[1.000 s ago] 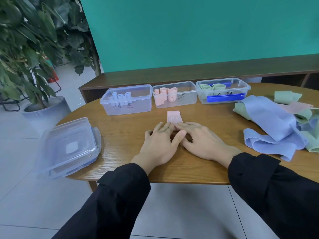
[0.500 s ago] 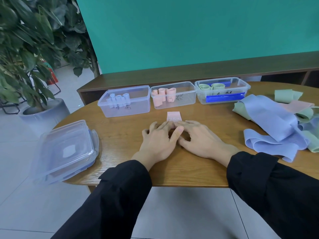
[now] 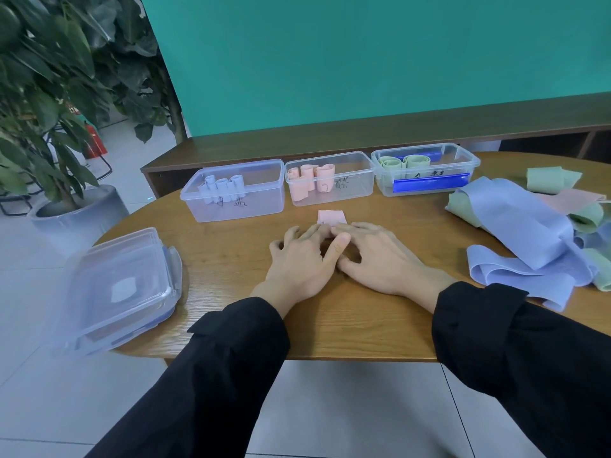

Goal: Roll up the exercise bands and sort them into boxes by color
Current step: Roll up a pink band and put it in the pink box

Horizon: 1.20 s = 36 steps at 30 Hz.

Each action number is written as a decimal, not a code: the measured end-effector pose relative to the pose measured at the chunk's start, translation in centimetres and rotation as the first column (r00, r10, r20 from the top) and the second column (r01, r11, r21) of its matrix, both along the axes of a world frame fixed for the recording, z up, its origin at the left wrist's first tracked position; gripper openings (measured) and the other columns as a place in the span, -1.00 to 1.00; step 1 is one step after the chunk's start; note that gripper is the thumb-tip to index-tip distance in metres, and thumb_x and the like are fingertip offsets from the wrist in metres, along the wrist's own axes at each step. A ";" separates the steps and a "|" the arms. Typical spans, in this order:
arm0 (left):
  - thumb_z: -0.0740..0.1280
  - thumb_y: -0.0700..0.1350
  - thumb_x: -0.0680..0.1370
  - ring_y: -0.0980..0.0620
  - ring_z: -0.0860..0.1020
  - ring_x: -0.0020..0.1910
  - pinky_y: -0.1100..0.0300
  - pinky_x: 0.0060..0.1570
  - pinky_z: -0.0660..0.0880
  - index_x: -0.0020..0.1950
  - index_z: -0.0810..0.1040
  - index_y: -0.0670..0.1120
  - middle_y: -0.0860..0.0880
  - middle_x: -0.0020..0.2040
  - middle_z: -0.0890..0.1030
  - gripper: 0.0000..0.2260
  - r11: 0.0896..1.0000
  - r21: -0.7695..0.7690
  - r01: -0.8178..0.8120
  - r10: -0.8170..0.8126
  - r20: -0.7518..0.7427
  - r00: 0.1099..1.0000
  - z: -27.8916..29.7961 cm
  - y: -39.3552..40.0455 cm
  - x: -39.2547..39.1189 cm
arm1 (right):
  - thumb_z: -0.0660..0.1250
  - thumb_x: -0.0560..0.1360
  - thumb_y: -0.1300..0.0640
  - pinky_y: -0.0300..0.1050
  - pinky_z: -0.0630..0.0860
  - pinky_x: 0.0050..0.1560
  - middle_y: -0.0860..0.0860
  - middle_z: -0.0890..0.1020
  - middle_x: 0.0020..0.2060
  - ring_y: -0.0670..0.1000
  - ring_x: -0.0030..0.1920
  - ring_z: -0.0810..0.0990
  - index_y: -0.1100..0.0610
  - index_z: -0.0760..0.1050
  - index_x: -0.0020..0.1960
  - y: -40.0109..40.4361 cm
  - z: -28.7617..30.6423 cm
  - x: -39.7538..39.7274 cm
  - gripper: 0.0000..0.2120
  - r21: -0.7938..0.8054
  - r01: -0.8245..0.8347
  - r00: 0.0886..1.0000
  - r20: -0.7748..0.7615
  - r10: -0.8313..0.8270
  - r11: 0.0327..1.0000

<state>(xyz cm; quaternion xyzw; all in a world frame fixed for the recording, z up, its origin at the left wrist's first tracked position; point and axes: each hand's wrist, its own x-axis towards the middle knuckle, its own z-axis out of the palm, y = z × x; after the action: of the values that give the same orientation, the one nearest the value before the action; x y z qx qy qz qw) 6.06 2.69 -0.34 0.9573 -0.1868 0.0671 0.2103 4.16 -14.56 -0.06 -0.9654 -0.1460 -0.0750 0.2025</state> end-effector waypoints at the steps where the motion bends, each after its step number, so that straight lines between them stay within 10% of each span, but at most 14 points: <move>1: -0.14 0.42 0.59 -0.10 0.13 0.58 -0.20 0.44 0.03 0.39 0.40 0.21 0.17 0.53 0.35 -0.44 1.000 0.000 -0.005 0.005 -0.007 1.000 0.0 0.0 0.1 | 0.14 0.55 -0.20 0.25 0.18 0.53 -0.17 0.32 0.54 0.04 0.56 0.23 -0.15 0.25 0.55 -0.1 0.0 0.1 -0.42 -0.007 0.001 1.000 -0.015 -0.001 1.000; 7: -0.11 0.47 0.57 -0.04 0.03 0.62 -0.19 0.54 0.02 0.65 0.13 -0.01 0.01 0.64 0.19 -0.21 0.988 -0.114 -0.101 0.096 -0.056 0.994 0.2 0.3 0.1 | 0.19 0.61 -0.19 0.29 0.18 0.50 -0.18 0.42 0.47 0.04 0.51 0.30 -0.30 0.29 0.49 -0.3 0.0 1.6 -0.55 -0.013 -0.006 1.000 0.003 0.006 1.000; 17: -0.01 0.46 0.56 -0.07 0.05 0.63 -0.03 0.59 0.04 0.64 0.17 -0.12 -0.05 0.63 0.21 -0.15 0.964 -0.228 -0.135 0.093 -0.187 0.978 0.7 1.0 -1.1 | 0.26 0.65 0.14 -0.12 0.38 0.22 0.16 0.57 0.21 0.14 0.23 0.53 0.08 0.59 0.33 0.3 0.3 4.0 -0.71 0.090 0.099 0.988 0.107 -0.108 0.991; 26: 0.42 -0.07 0.59 0.07 0.44 0.42 0.40 0.32 0.23 0.47 0.50 -0.04 0.03 0.42 0.53 -0.55 0.930 -0.368 -0.018 0.013 -0.016 1.000 0.8 2.7 -4.4 | 0.40 0.57 0.15 -0.13 0.47 0.21 0.07 0.67 0.05 0.02 0.17 0.57 0.09 0.65 0.23 0.7 0.0 -1.7 -0.77 0.146 -0.047 0.977 0.214 0.015 0.988; 30: 0.42 -0.11 0.59 0.08 0.52 0.22 0.23 0.29 0.34 0.17 0.72 0.02 0.10 0.17 0.68 -0.82 0.943 -0.327 0.062 -0.036 0.085 0.996 0.3 3.5 -6.2 | 0.46 0.52 0.07 -0.22 0.49 0.21 -0.09 0.65 0.03 -0.15 0.11 0.59 -0.01 0.57 0.18 0.9 -0.3 -5.2 -0.76 0.203 -0.128 0.976 0.201 0.087 0.971; 36: 0.46 -0.17 0.54 0.07 0.46 0.11 0.55 0.08 0.20 0.06 0.72 0.04 0.08 0.02 0.69 -0.84 0.954 -0.297 0.038 0.001 0.131 0.991 -0.5 3.8 -7.3 | 0.50 0.49 0.06 -0.33 0.47 0.10 -0.26 0.67 -0.05 -0.22 0.04 0.61 -0.07 0.63 0.04 0.8 0.1 -6.5 -0.86 0.328 -0.196 0.973 0.179 0.143 0.924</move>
<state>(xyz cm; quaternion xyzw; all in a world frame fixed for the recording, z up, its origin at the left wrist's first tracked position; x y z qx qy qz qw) -1.27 6.51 -0.89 0.9063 -0.1967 0.1548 0.3407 -2.37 -13.79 0.04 -0.8905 -0.2287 -0.1547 0.3616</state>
